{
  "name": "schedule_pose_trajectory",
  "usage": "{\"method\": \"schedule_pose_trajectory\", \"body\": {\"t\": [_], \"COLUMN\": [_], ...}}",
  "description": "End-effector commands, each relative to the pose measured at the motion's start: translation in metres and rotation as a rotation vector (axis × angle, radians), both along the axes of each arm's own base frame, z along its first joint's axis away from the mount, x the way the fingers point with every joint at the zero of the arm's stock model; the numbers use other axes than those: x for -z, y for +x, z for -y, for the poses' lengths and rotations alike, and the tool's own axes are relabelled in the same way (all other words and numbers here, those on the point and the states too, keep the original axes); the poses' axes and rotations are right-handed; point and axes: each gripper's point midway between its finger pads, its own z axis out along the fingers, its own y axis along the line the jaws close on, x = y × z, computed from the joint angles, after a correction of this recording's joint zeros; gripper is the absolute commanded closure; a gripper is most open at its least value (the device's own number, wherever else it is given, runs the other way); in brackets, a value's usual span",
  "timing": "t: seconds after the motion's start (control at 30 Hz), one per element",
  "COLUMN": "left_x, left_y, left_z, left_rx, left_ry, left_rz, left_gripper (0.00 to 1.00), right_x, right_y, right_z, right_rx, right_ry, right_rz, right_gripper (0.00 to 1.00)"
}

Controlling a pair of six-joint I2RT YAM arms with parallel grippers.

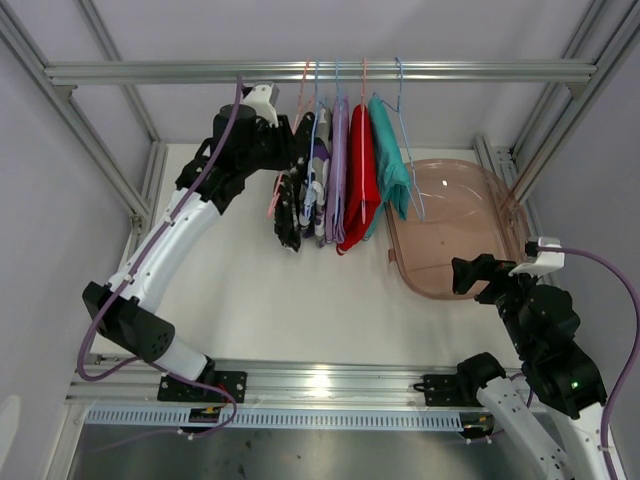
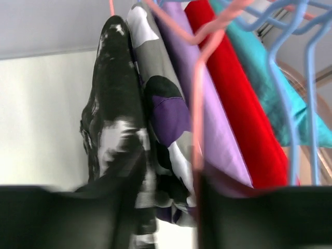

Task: Remove the trousers from the hanger
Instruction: Pick up the hanger from the clothesline.

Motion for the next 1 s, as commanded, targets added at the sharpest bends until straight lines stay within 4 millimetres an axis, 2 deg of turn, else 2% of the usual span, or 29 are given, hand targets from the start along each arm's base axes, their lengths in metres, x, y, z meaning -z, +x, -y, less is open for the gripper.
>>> {"method": "schedule_pose_trajectory", "body": {"t": [0.0, 0.13, 0.23, 0.33, 0.47, 0.6, 0.8, 0.97], "left_x": [-0.031, -0.040, -0.046, -0.052, -0.045, -0.047, -0.061, -0.073], "left_y": [0.001, -0.003, -0.004, -0.003, 0.002, 0.002, 0.000, -0.001], "left_z": [0.001, 0.006, 0.009, 0.009, 0.000, -0.010, -0.029, -0.052], "left_rx": [0.004, 0.024, 0.024, 0.008, -0.062, -0.130, -0.181, -0.220], "left_ry": [-0.009, -0.035, -0.039, -0.036, -0.020, -0.034, -0.111, -0.141], "left_rz": [0.079, 0.091, 0.105, 0.110, 0.083, 0.075, 0.068, 0.086], "left_gripper": [0.63, 0.85, 0.90, 0.99, 0.99, 1.00, 1.00, 1.00], "right_x": [-0.011, -0.011, -0.008, -0.003, -0.002, -0.002, -0.001, 0.001], "right_y": [0.001, -0.001, -0.002, -0.004, -0.004, -0.003, -0.001, -0.001], "right_z": [0.002, 0.003, 0.006, 0.009, 0.009, 0.007, 0.005, 0.005], "right_rx": [0.009, 0.008, 0.012, 0.027, 0.026, 0.020, 0.016, 0.016], "right_ry": [0.003, -0.003, -0.032, -0.045, -0.044, -0.047, -0.052, -0.055], "right_rz": [0.054, 0.067, 0.059, 0.043, 0.038, 0.032, 0.027, 0.019], "right_gripper": [0.01, 0.01, 0.01, 0.01, 0.01, 0.01, 0.01, 0.01]}}
